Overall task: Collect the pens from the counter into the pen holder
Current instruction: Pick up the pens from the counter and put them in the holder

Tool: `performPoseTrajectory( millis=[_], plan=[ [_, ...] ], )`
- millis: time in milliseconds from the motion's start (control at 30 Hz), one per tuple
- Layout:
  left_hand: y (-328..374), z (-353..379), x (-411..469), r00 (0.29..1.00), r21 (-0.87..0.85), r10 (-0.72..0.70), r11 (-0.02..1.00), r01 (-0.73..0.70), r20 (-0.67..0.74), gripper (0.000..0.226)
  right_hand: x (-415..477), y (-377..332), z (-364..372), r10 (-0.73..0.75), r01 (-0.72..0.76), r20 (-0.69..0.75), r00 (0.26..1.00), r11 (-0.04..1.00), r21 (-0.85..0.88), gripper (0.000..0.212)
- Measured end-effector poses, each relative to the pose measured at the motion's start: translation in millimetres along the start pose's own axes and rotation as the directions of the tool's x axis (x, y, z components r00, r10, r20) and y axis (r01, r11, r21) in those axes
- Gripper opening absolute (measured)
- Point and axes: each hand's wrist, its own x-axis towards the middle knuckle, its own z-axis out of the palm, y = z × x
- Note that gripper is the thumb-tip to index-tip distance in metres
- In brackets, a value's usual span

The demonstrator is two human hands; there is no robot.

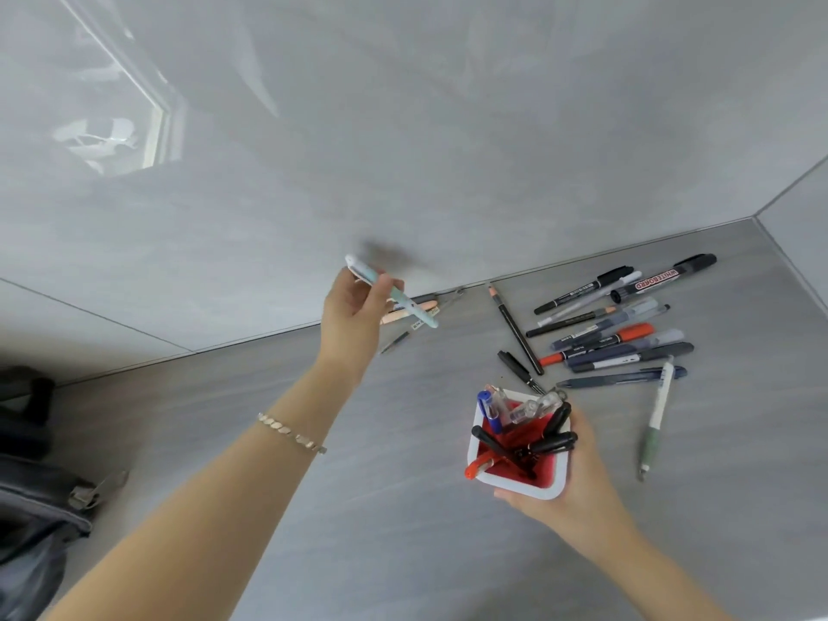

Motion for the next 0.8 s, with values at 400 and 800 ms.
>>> performPoseTrajectory(
  millis=[400,800],
  plan=[
    [-58.8,39.5,30.2,0.969,0.890,-0.103,0.428,-0.160,0.223,0.033,-9.0,2.2,-4.4,0.025,-0.029,-0.040,0.999,0.995,-0.090,0.097],
    [31.3,13.7,-83.3,0.960,0.133,0.208,0.963,-0.235,0.189,0.027,-3.6,-5.2,-1.3,-0.015,0.012,-0.048,0.999,0.998,-0.054,0.091]
  ],
)
